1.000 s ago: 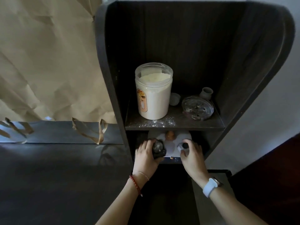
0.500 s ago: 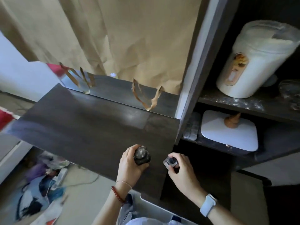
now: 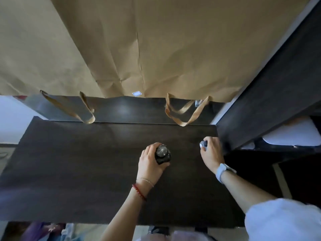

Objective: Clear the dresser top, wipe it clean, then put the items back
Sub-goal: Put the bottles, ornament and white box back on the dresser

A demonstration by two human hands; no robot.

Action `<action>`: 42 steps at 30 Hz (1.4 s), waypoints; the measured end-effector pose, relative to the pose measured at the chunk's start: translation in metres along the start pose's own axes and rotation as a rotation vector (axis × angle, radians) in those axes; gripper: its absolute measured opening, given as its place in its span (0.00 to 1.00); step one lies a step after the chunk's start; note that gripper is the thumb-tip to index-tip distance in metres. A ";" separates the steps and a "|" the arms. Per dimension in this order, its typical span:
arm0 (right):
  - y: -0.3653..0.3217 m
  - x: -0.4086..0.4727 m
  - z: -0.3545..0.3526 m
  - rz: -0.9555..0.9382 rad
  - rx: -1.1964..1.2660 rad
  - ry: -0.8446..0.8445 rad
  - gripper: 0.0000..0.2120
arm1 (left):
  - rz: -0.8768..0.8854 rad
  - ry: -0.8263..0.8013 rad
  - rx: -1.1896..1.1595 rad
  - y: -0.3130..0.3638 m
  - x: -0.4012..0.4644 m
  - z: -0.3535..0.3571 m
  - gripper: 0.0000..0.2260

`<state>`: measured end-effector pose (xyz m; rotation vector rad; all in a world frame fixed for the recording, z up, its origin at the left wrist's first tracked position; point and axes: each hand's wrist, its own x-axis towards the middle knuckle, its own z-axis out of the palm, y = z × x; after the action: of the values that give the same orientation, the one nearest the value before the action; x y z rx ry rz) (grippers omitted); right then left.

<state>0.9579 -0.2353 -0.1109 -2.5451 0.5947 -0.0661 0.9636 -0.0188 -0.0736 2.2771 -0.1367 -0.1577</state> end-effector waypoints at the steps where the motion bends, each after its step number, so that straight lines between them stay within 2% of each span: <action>1: 0.001 0.004 0.003 0.012 -0.028 0.012 0.07 | 0.018 -0.018 0.001 -0.001 0.007 0.000 0.28; 3: 0.001 0.010 0.005 0.028 -0.065 0.049 0.04 | 0.046 -0.056 0.007 -0.003 0.019 0.002 0.28; 5: 0.001 0.016 0.006 0.036 -0.085 0.072 0.05 | 0.067 -0.088 0.011 -0.003 0.028 0.005 0.28; 10: 0.003 0.032 0.001 0.085 -0.191 0.021 0.08 | 0.096 -0.114 0.022 -0.004 0.037 0.007 0.29; 14: -0.001 0.033 -0.001 0.113 -0.234 -0.017 0.18 | 0.096 -0.106 0.031 -0.006 0.037 0.003 0.29; 17: -0.010 0.019 0.000 0.044 -0.254 0.085 0.24 | 0.079 -0.069 0.032 -0.010 0.031 -0.004 0.29; 20: -0.024 -0.008 0.009 -0.129 -0.157 0.144 0.24 | 0.022 0.002 0.018 -0.018 0.015 -0.016 0.29; 25: -0.072 -0.063 0.046 -0.428 0.059 -0.081 0.19 | -0.120 0.142 0.016 -0.045 -0.025 -0.050 0.29; 30: -0.128 -0.088 0.082 -0.606 0.006 -0.247 0.17 | -0.267 0.291 0.025 -0.090 -0.052 -0.102 0.27; 36: -0.220 -0.100 0.127 -0.688 -0.200 -0.465 0.23 | -0.332 0.375 0.016 -0.162 -0.040 -0.182 0.27; 42: -0.321 -0.101 0.184 -0.665 -0.335 -0.567 0.27 | -0.318 0.309 0.030 -0.240 0.014 -0.264 0.26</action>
<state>1.0242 0.1423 -0.1023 -2.7783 -0.5002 0.5427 1.0302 0.3316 -0.0855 2.3092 0.3871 0.0330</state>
